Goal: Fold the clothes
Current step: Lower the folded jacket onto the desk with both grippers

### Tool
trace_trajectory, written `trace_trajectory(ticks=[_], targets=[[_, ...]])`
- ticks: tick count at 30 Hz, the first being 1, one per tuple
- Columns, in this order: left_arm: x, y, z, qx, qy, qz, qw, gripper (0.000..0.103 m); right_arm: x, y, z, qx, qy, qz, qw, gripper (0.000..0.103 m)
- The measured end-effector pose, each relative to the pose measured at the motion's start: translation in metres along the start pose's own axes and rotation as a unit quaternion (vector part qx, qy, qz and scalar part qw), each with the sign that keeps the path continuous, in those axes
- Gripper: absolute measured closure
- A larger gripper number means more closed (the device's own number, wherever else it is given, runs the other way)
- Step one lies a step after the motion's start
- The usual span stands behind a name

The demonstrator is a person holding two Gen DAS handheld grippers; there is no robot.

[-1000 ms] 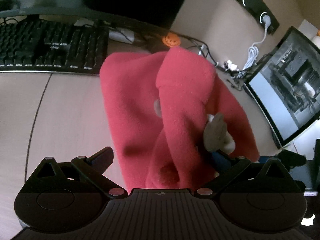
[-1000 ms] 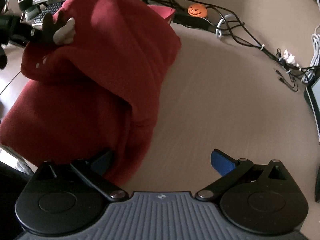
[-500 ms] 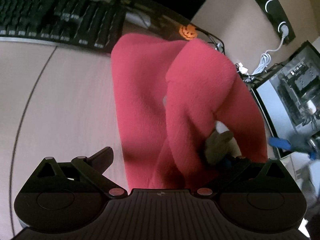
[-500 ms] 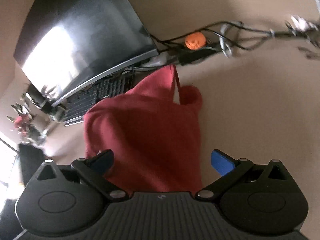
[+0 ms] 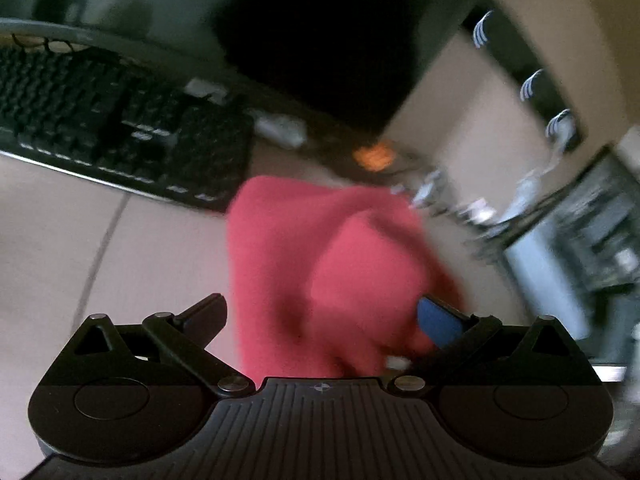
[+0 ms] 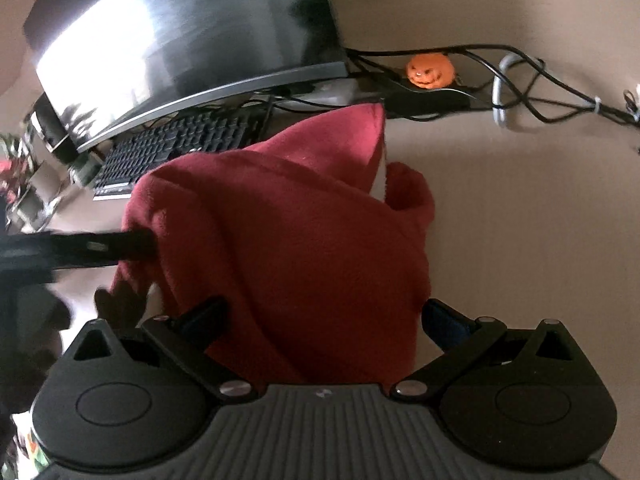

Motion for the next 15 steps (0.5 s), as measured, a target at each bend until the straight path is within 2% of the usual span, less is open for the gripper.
trace_trajectory(ticks=[1, 5, 10, 15], targets=[[0.004, -0.010, 0.002, -0.008, -0.007, 0.016, 0.9998, 0.000, 0.002, 0.000, -0.001, -0.007, -0.004, 0.005, 1.000, 0.000], [0.018, -0.032, 0.010, 0.021, 0.015, 0.057, 0.9981, 0.000, 0.006, 0.000, -0.018, -0.039, -0.057, 0.017, 0.997, 0.000], [0.021, -0.040, 0.023, 0.057, 0.074, 0.071, 0.9931, 0.000, 0.002, -0.003, -0.047, -0.074, -0.150, 0.032, 0.985, 0.000], [0.025, -0.049, 0.025, 0.069, 0.107, 0.076, 0.9889, 0.000, 0.002, -0.015, -0.058, -0.096, -0.182, 0.053, 0.977, 0.000]])
Point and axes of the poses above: each gripper's, at about its wrist camera, not at the fingertips, and y roughly against the way its jaws point, z to its left, x to its underside, the point moved 3 cm from there along -y, roughly the way its jaws point, and after that the axes turned 12 degrees about -z, right-handed, at the moved point
